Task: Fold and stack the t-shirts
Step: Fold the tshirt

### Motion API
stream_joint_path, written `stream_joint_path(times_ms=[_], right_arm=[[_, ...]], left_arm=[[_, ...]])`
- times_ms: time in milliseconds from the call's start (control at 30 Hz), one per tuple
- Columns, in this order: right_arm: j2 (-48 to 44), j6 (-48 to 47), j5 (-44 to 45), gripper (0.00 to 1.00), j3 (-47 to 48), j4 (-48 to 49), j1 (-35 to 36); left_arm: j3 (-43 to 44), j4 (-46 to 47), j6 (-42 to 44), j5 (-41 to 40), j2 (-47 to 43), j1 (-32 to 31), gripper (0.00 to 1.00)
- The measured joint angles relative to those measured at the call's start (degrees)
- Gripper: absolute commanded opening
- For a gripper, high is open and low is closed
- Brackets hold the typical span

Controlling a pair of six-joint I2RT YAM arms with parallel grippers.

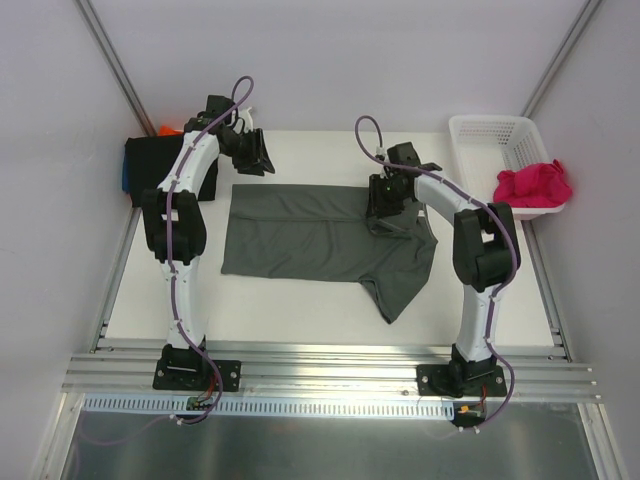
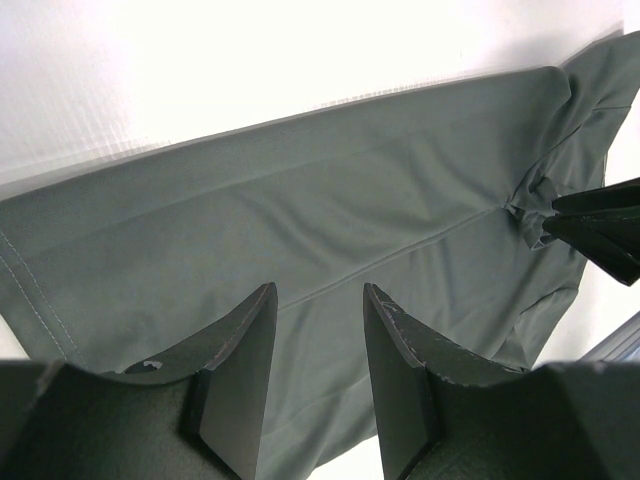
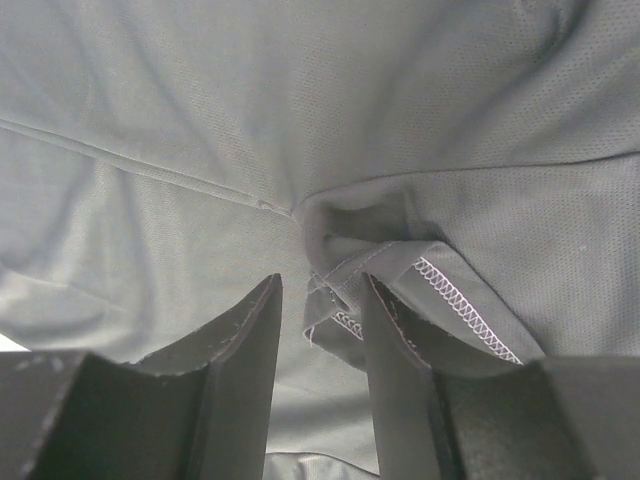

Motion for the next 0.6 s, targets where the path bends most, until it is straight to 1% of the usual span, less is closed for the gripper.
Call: stream_joint_path(times_ms=[433,600], right_arm=[[-1.2,-1.7,1.4,0.41,-2.0,-0.1,-2.6],[-1.4,-1.7,1.3,0.41,-2.6,-0.1,-2.6]], left_arm=[[0.0,0.0,-0.2,0.1,0.0,0.0,0.40],[0.0,0.0,-0.2,0.1,0.0,0.0,0.41]])
